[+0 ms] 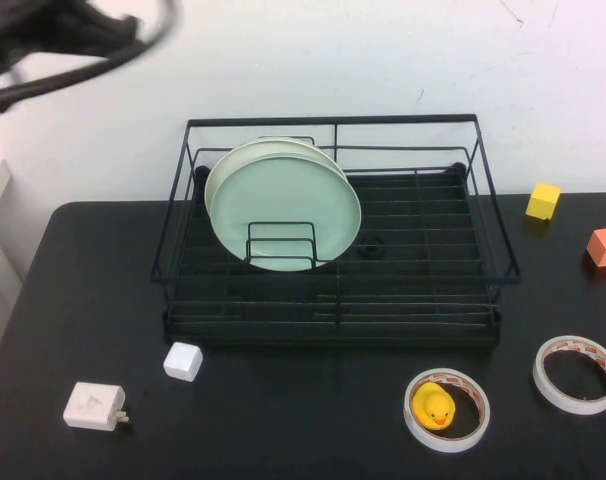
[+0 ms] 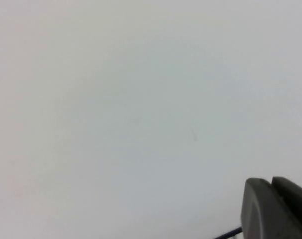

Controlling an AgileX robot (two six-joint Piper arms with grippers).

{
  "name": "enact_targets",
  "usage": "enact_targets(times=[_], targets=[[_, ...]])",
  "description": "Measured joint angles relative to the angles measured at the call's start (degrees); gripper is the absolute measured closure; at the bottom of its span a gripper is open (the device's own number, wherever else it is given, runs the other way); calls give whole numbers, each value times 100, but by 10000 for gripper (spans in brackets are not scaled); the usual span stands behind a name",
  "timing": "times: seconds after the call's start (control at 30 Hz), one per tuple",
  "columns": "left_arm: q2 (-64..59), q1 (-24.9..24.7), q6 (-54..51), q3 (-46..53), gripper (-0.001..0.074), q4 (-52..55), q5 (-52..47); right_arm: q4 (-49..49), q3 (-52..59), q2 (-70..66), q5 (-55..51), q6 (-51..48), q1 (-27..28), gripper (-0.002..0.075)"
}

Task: Place plate on rack

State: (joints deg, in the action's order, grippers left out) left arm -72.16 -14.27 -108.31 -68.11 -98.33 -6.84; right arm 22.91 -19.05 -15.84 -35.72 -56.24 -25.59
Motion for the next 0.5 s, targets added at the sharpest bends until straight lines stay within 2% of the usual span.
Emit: enact_targets(times=[0.33, 0.5], targets=[[2371, 0, 1223, 2007, 735, -32, -81, 24, 0, 0, 320, 108, 0, 726], [3266, 0, 1535, 3167, 735, -32, -601, 34, 0, 0, 345, 154, 0, 726]])
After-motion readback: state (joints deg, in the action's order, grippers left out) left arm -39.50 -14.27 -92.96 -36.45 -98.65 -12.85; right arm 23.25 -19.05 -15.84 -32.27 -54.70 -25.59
